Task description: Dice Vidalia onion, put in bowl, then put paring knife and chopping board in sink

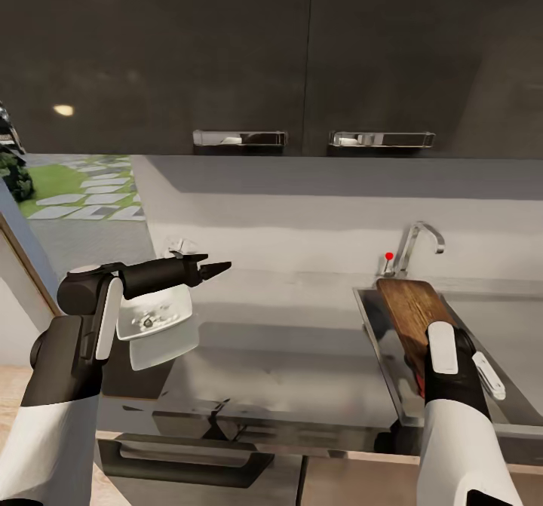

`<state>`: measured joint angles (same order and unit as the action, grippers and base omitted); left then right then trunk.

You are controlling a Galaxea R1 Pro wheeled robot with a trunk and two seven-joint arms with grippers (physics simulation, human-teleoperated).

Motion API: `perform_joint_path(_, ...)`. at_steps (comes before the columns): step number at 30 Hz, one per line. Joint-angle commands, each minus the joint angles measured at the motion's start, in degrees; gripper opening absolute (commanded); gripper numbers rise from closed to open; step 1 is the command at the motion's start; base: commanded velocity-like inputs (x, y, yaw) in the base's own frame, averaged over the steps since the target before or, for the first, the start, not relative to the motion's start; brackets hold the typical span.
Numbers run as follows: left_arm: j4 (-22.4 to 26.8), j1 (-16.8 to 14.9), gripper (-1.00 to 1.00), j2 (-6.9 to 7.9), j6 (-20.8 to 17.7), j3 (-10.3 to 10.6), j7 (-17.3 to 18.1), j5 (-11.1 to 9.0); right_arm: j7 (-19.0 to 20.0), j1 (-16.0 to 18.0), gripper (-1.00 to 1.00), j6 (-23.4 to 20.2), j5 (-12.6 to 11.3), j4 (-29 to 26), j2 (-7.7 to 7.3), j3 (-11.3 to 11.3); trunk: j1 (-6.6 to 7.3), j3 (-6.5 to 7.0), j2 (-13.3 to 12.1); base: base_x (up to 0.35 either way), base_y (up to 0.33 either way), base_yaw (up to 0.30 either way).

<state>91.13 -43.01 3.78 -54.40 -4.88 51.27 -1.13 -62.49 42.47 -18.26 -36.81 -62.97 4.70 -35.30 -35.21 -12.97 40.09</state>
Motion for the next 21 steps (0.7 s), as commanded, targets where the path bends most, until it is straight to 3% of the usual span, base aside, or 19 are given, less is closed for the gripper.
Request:
perform_joint_path(1, 0.02, -0.06, 1.0, 0.0, -0.45, -0.05, 0.14, -0.1, -0.17, 0.07, -1.0, -0.47, -0.02, -0.02, 0.04, -0.12, -0.02, -0.09, 0.08, 0.0, 0.0, 0.0)
perform_joint_path(21, 0.02, -0.06, 1.0, 0.0, -0.45, -0.05, 0.05, -0.1, -0.13, 0.04, -1.0, -0.12, -0.02, 0.39, -0.04, -0.42, -0.02, -0.09, 0.08, 0.079, -0.026, 0.0)
